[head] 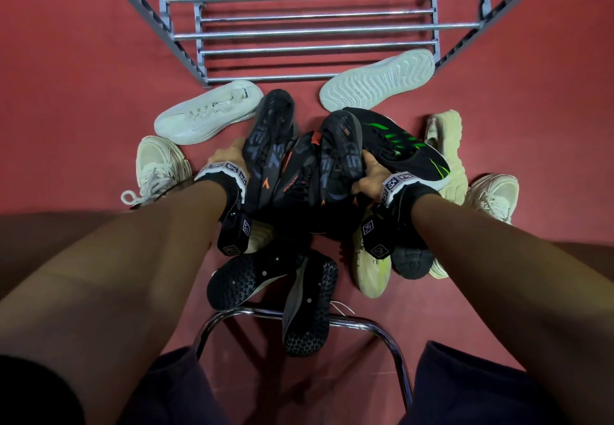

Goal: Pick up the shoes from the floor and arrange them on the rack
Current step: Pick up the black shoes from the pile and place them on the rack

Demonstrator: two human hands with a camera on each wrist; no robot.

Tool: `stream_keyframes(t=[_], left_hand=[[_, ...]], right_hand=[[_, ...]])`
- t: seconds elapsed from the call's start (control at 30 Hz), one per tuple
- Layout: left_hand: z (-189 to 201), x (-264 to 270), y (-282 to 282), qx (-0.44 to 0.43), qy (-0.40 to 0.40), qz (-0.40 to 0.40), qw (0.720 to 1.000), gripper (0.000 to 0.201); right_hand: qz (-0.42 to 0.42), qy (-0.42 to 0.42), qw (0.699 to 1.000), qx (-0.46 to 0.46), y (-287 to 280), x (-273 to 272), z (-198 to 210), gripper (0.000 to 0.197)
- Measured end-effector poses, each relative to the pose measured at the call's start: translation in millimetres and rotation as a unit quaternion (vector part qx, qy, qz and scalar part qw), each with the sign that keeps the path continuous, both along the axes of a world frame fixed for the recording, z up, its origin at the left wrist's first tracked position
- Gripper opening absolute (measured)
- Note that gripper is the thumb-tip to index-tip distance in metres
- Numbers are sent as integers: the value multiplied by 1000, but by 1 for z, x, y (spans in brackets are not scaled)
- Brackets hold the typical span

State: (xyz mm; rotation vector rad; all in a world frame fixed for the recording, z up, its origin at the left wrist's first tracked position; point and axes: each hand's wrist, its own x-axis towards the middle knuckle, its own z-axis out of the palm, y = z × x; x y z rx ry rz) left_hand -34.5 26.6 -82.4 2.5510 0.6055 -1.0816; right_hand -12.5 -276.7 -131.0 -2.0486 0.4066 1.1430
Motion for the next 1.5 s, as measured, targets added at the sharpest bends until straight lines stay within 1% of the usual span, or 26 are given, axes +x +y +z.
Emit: stream_keyframes(t=[0.03, 0.1, 0.13, 0.2, 0.27, 0.3, 0.4, 0.47, 0.53, 0.63, 0.67, 0.73, 0.87, 1.0, 1.13, 1.2, 1.3, 1.37, 1.4, 1.5], left_hand=[[6, 0, 0, -2, -14, -13, 1000, 75], [16, 3, 2, -14, -32, -39, 999, 75], [26, 4, 1, -28, -49, -52, 997, 73], [43, 5, 2, -57, -86, -66, 992, 65], [61, 6, 2, -64, -105, -71, 990, 59], [73, 7, 3, -65, -113, -71, 989, 58], [103, 10, 6, -92, -133, -30, 986, 59], [126, 11, 6, -126, -166, 10, 978, 61], [144, 12, 7, -154, -189, 43, 969, 63], [181, 11, 7, -196, -227, 99, 949, 66], [186, 12, 7, -202, -229, 118, 945, 66], [214, 6, 7, -218, -256, 123, 934, 66], [258, -2, 14, -241, -299, 131, 914, 67], [312, -14, 14, -261, -339, 129, 895, 66], [363, -26, 13, -314, -360, 157, 864, 62], [381, -29, 15, -337, -373, 171, 848, 59], [406, -26, 19, -363, -402, 197, 817, 56], [417, -20, 23, -374, -410, 216, 803, 57], [423, -16, 25, -374, -414, 224, 799, 57], [430, -2, 32, -349, -434, 227, 799, 58]], right_hand=[[-5, -6, 1000, 0, -2, 1, -6, 109], [8, -14, 1000, 0, -3, 3, -8, 114], [18, -18, 1000, -2, -2, 5, 0, 116], [23, -24, 999, 2, 4, 6, 36, 112], [33, -37, 999, 14, 7, 8, 71, 100], [43, -50, 998, 15, 5, 11, 79, 97], [70, -106, 991, 49, -3, 24, 99, 80], [80, -144, 985, 57, 5, 26, 148, 72], [80, -155, 983, 64, 6, 30, 187, 66], [67, -177, 980, 60, 3, 30, 235, 65], [63, -180, 980, 53, 1, 33, 241, 64], [41, -197, 977, 65, 0, 34, 268, 65], [29, -223, 970, 92, 1, 32, 321, 70], [11, -272, 956, 109, 2, 26, 370, 68], [-2, -313, 941, 132, 8, 23, 411, 67], [-7, -325, 936, 139, 13, 23, 426, 69], [-11, -348, 922, 169, 23, 30, 446, 64], [-21, -352, 919, 174, 32, 38, 454, 62], [-25, -355, 920, 166, 39, 43, 459, 61], [-42, -364, 919, 146, 58, 59, 468, 56]])
